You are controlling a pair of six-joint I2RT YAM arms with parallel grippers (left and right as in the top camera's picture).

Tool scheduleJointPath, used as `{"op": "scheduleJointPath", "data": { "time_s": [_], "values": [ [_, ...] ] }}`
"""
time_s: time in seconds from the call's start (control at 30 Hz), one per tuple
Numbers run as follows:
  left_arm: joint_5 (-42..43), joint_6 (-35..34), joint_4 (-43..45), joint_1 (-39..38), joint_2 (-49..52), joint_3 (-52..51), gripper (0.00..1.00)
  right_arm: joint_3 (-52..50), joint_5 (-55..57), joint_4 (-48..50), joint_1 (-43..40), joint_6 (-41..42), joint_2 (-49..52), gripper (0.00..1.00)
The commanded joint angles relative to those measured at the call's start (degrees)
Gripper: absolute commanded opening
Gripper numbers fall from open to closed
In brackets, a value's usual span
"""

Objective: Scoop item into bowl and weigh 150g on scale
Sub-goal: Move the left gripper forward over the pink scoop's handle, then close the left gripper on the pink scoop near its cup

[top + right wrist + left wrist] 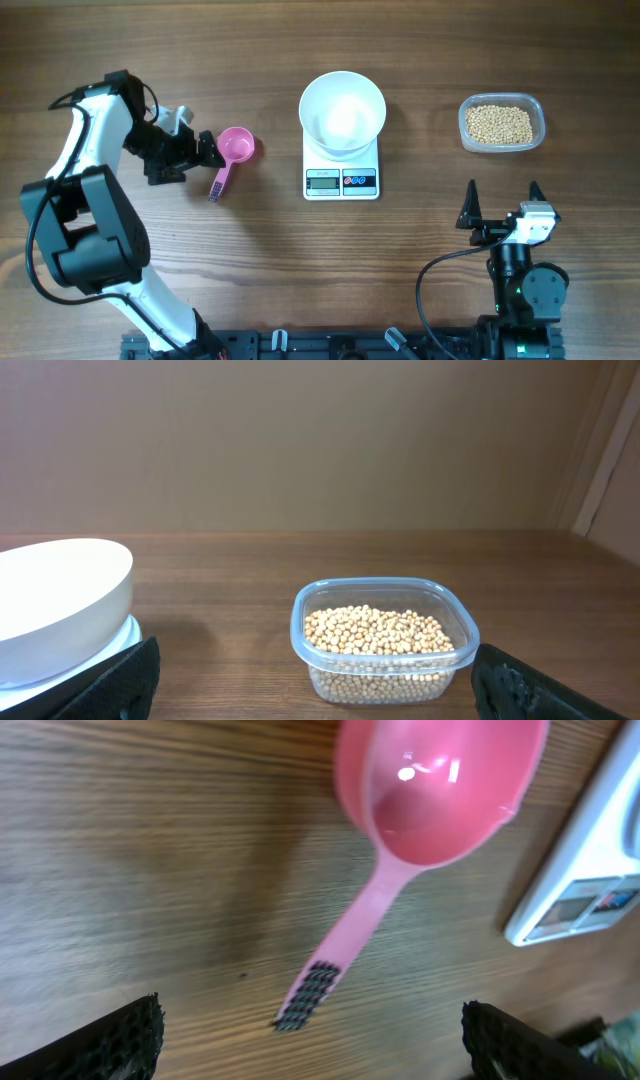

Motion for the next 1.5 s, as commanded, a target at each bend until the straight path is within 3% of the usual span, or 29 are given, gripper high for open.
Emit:
{"op": "scheduleJointPath", "data": {
  "time_s": [0.0,0.5,1.1,1.47],
  "values": [
    [4.0,4.0,1.1,-0.1,0.9,-0.3,1.0,-0.1,-0.3,0.2,-0.2,-1.0,-0.6,1.0],
    [4.2,4.5,1.5,-0.5,4.8,-0.3,0.93,-0.1,-0.3,0.2,-0.2,-1.0,-0.6,1.0],
    [6.6,4.5,2.9,-5.1,5.3,-0.6,0.97,-0.1,-0.3,0.1,-0.2,-1.0,-0.6,1.0],
    [4.5,4.5,3.8,-4.7,5.4,-3.7,0.82,-0.1,-0.3,0.2,-0.2,-1.0,-0.6,1.0]
  ]
}}
